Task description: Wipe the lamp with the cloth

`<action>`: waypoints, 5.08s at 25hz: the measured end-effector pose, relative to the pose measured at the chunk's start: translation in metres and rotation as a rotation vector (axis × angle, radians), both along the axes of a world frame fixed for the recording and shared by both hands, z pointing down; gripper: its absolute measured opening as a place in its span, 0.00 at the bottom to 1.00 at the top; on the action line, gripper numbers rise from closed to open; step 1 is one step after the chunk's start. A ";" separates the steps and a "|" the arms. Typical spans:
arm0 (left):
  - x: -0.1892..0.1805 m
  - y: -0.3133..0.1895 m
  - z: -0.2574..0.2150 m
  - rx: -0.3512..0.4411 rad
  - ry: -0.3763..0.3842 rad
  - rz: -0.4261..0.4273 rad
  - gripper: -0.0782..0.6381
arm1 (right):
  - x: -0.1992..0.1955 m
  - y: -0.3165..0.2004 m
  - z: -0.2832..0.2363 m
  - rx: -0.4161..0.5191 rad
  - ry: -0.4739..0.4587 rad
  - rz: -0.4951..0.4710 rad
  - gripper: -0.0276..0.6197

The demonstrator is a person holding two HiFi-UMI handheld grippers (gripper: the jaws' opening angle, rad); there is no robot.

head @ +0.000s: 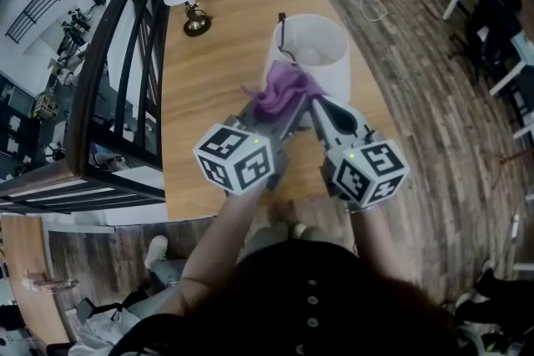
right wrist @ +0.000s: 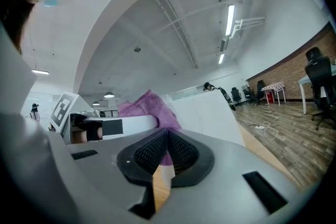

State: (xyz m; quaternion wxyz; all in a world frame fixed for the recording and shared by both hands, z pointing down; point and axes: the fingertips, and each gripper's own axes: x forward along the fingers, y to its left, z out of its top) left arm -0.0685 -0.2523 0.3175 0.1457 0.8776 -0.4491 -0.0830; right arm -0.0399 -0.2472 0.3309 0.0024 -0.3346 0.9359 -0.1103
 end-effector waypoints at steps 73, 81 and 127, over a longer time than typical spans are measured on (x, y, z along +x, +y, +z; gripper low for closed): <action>0.061 -0.001 -0.017 0.022 -0.051 0.102 0.19 | 0.057 -0.010 -0.029 0.022 -0.068 0.115 0.06; 0.065 -0.016 -0.032 0.058 -0.035 0.086 0.19 | 0.060 -0.025 -0.046 0.071 -0.076 0.104 0.06; 0.078 -0.020 0.049 -0.146 -0.055 0.071 0.19 | 0.070 -0.037 0.041 -0.148 -0.047 0.133 0.06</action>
